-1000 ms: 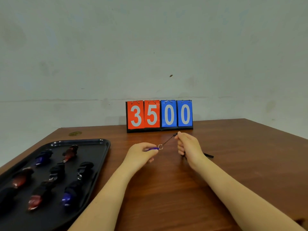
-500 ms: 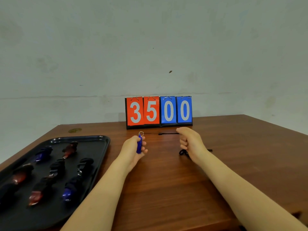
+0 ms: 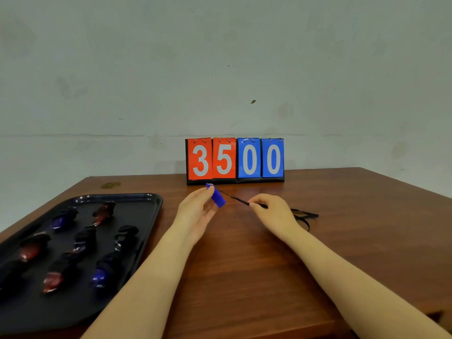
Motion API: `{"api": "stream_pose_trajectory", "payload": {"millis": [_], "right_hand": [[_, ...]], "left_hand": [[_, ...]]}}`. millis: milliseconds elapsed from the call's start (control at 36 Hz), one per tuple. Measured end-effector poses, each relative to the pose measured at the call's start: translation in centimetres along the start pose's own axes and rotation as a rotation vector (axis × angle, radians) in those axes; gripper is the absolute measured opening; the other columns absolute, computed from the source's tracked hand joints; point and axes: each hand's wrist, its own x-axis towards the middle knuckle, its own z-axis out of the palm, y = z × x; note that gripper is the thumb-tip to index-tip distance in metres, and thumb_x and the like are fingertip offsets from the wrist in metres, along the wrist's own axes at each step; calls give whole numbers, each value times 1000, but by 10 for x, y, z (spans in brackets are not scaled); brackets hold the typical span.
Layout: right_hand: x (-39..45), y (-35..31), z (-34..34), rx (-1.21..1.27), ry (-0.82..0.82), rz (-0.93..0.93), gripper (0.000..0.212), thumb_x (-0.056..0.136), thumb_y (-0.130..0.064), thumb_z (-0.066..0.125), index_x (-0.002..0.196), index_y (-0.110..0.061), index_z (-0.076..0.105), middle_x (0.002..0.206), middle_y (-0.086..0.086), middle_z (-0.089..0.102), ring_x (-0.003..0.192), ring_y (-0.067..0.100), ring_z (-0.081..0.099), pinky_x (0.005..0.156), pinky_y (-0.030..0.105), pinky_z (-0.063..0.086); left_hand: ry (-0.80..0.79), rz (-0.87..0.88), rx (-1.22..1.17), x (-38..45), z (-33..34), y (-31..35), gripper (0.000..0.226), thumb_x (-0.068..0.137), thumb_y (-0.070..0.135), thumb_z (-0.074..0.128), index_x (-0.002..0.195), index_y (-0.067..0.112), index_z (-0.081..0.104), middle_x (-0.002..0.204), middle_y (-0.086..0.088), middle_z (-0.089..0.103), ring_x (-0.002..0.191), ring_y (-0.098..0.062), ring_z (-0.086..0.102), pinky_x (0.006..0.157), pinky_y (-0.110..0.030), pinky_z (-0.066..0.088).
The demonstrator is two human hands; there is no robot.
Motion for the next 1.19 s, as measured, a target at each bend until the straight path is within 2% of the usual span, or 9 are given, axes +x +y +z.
{"api": "stream_pose_trajectory", "payload": {"millis": [250, 361, 472, 583, 750, 861, 972, 1056, 1194], "right_hand": [[-3, -2, 5, -87, -169, -88, 17, 96, -28, 53, 105, -28, 67, 108, -12, 65, 101, 4, 57, 94, 26, 46], [-8, -10, 5, -60, -171, -155, 16, 96, -27, 53, 103, -27, 67, 103, -15, 64, 99, 4, 57, 92, 24, 46], [-15, -19, 7, -69, -235, -239, 17, 96, -27, 54, 108, -26, 67, 108, -13, 64, 102, 3, 56, 94, 21, 43], [-19, -24, 11, -46, -268, -298, 17, 97, -26, 54, 108, -25, 67, 107, -16, 63, 100, -1, 55, 90, 15, 40], [-18, -28, 3, 180, -95, -234, 11, 97, -22, 52, 99, -26, 62, 91, -13, 62, 86, 1, 57, 73, 12, 42], [-14, -27, -3, 315, 32, -164, 12, 98, -21, 50, 101, -24, 62, 93, -14, 61, 89, 0, 56, 74, 11, 40], [-11, -24, -5, 354, 155, -153, 11, 98, -19, 50, 100, -25, 59, 90, -16, 59, 87, -3, 56, 69, 4, 42], [-8, -21, -7, 350, 229, -138, 11, 98, -18, 50, 101, -24, 58, 88, -18, 57, 85, -5, 54, 67, 0, 40], [-5, -16, -10, 375, 275, -93, 13, 99, -18, 50, 106, -19, 61, 88, -16, 57, 85, -3, 54, 69, 6, 42]], "left_hand": [[66, 37, -107, 3, 3, -4, 27, 89, 1, 62, 114, 8, 55, 108, -12, 62, 99, -22, 64, 79, -32, 55], [143, 122, -33, 5, -1, -5, 29, 91, 9, 63, 119, 9, 57, 112, -10, 62, 103, -20, 63, 87, -30, 53], [249, 227, 178, 7, -6, -5, 17, 90, 22, 67, 106, 21, 62, 97, -1, 66, 96, -16, 64, 86, -30, 53], [254, 365, 414, 9, -8, -7, 22, 92, 23, 64, 114, 22, 65, 88, 2, 69, 92, -14, 65, 87, -29, 51], [264, 440, 791, 10, -10, -8, 32, 93, 24, 61, 124, 17, 64, 116, -5, 67, 109, -20, 61, 100, -42, 49], [203, 419, 855, 7, -6, -9, 31, 92, 25, 63, 122, 17, 65, 113, -2, 68, 107, -17, 62, 99, -41, 50], [68, 328, 772, 3, -3, -10, 23, 91, 18, 64, 113, 20, 67, 100, 4, 65, 92, -10, 63, 92, -34, 54], [-49, 225, 698, -3, 1, -9, 21, 90, 15, 65, 111, 17, 68, 107, -2, 67, 93, -12, 64, 80, -23, 56], [-284, 160, 649, -17, 11, -11, 17, 90, 12, 64, 105, 19, 69, 106, -2, 68, 98, -15, 67, 79, -22, 56]]}}
